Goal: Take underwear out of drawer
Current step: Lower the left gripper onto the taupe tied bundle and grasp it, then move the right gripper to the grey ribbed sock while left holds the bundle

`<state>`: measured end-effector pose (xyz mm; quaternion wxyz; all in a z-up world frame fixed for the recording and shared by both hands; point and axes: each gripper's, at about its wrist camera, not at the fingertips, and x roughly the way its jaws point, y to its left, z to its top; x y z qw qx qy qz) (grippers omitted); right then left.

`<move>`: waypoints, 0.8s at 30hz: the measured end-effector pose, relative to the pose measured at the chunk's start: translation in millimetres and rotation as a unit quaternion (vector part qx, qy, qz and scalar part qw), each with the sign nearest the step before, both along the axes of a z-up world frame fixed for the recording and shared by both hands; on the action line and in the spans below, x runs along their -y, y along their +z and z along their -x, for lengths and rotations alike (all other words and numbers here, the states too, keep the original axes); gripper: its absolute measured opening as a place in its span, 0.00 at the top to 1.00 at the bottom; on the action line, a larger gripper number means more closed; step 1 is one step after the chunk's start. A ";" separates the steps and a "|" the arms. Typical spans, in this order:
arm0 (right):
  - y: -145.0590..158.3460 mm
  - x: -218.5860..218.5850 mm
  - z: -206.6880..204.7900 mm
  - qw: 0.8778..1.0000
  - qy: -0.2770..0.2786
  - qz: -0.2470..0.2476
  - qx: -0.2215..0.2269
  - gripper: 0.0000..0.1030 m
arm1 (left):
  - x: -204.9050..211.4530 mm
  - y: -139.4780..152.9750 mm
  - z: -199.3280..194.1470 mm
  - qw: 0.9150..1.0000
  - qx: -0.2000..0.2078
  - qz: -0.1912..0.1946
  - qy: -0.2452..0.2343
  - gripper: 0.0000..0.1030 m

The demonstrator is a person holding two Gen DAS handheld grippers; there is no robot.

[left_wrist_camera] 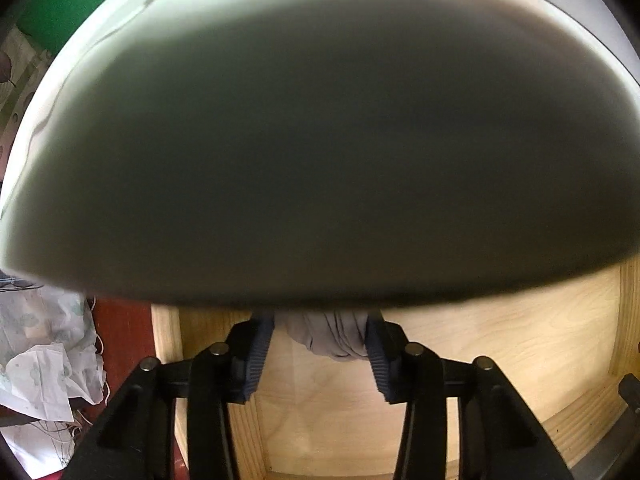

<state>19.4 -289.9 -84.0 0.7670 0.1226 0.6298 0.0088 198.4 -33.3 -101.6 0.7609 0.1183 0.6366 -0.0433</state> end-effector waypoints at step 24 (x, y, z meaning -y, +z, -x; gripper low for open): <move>7.0 9.3 0.3 1.000 0.002 0.012 -0.005 0.33 | -4.0 -12.5 69.1 0.997 -0.076 -0.005 0.015 0.61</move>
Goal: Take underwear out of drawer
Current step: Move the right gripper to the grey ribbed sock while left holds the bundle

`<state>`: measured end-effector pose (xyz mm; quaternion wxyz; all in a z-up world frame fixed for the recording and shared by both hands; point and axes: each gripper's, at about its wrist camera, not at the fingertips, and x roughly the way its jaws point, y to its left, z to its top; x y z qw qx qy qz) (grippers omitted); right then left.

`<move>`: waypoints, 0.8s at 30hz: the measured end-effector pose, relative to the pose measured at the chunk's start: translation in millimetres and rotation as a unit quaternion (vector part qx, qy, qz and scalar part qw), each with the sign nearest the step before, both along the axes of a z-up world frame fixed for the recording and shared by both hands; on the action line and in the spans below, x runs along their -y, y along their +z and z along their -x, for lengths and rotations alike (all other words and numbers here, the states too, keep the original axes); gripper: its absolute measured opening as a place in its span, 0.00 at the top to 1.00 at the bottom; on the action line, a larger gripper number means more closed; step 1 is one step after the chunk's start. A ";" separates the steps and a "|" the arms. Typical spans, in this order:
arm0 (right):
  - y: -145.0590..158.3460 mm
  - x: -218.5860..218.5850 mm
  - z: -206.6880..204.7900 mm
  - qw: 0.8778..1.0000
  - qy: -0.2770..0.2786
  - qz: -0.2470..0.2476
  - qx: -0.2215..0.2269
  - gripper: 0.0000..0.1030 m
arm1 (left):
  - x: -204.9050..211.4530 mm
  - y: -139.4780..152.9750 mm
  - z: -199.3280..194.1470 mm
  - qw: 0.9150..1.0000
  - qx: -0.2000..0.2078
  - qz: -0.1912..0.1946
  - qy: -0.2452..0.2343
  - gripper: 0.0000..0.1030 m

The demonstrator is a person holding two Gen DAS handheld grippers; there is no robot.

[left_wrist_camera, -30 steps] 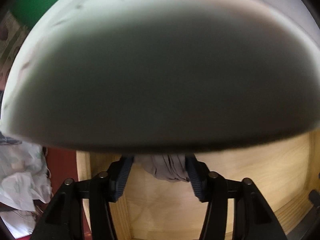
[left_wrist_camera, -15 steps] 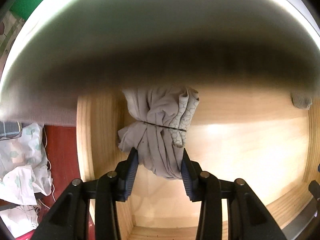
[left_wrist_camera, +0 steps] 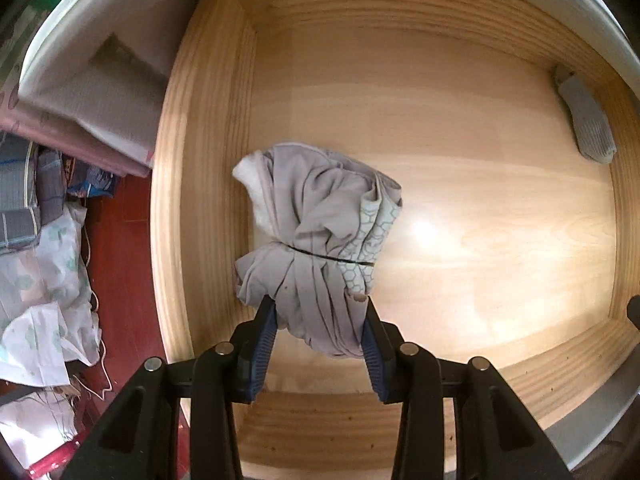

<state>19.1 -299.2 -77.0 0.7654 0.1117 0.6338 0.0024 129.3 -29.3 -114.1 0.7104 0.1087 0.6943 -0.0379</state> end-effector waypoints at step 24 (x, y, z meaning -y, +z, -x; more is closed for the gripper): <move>-9.8 -50.1 -48.5 0.943 0.213 0.249 0.062 0.57 | -27.0 -9.5 42.5 0.999 -0.001 0.007 0.038 0.61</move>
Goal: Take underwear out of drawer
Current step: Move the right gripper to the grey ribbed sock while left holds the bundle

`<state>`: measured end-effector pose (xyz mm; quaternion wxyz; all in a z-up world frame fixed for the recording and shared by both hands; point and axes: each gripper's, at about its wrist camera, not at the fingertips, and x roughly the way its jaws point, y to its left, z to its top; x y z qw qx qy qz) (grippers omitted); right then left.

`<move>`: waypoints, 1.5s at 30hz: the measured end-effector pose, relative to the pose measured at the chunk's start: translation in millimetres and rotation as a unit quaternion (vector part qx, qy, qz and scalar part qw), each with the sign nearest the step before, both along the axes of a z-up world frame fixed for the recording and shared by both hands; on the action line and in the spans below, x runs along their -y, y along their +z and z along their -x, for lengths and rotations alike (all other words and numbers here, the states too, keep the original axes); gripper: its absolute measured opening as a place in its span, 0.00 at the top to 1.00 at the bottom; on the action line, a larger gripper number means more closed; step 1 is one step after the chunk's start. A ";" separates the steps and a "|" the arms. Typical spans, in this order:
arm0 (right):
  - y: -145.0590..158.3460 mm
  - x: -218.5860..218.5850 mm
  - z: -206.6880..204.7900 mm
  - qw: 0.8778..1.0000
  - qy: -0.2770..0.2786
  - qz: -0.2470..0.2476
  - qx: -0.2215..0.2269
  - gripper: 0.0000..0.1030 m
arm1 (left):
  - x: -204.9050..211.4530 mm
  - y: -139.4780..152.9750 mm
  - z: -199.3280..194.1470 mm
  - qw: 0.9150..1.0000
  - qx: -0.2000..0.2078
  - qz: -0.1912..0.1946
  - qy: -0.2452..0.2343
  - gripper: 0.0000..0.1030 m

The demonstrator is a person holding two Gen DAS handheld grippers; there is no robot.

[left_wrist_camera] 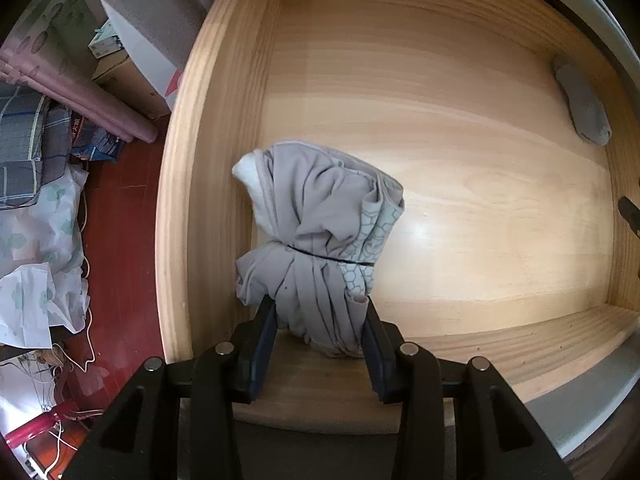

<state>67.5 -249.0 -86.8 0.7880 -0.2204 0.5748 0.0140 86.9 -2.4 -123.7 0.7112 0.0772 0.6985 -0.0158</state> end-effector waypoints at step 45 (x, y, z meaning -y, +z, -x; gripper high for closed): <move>-125.1 -39.8 -28.3 0.905 0.229 0.350 0.072 0.61 | 3.4 4.0 4.2 1.000 0.010 -0.008 -0.008 0.61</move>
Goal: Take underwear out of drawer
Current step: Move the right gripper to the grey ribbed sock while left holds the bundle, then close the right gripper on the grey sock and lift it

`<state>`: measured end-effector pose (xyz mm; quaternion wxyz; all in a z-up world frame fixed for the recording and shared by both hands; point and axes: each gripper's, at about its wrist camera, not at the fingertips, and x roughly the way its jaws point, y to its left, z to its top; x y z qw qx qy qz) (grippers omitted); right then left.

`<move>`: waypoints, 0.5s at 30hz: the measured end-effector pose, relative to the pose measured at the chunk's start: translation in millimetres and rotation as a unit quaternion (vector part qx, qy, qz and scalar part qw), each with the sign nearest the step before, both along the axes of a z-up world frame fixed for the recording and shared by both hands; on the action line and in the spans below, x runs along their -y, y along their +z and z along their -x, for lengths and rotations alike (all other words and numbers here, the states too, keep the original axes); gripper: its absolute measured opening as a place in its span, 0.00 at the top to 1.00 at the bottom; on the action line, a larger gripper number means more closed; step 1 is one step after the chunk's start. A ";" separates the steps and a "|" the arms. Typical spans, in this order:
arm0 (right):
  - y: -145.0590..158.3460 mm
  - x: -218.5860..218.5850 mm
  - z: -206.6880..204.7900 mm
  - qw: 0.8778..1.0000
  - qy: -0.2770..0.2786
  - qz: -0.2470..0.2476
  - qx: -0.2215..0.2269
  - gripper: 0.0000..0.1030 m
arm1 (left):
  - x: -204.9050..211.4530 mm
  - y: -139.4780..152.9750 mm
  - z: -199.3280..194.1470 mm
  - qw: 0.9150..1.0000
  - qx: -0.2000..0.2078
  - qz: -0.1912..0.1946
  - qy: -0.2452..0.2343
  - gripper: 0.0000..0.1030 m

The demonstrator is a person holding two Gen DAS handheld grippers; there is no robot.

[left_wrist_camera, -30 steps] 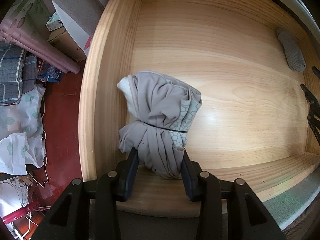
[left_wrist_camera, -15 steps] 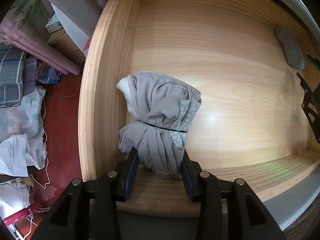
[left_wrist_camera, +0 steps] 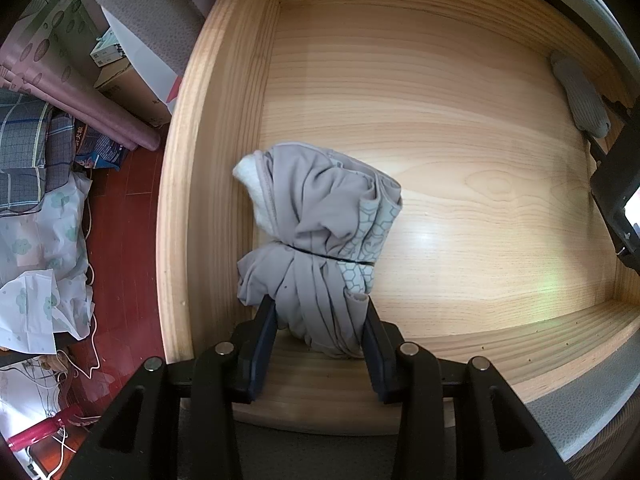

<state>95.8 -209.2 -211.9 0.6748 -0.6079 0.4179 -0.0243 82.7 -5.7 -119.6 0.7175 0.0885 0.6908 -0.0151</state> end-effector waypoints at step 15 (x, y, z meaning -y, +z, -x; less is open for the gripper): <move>7.0 11.9 -3.4 0.998 -0.031 -0.049 -0.028 0.75 | 0.9 0.3 -0.7 1.000 0.000 -0.001 0.000 0.61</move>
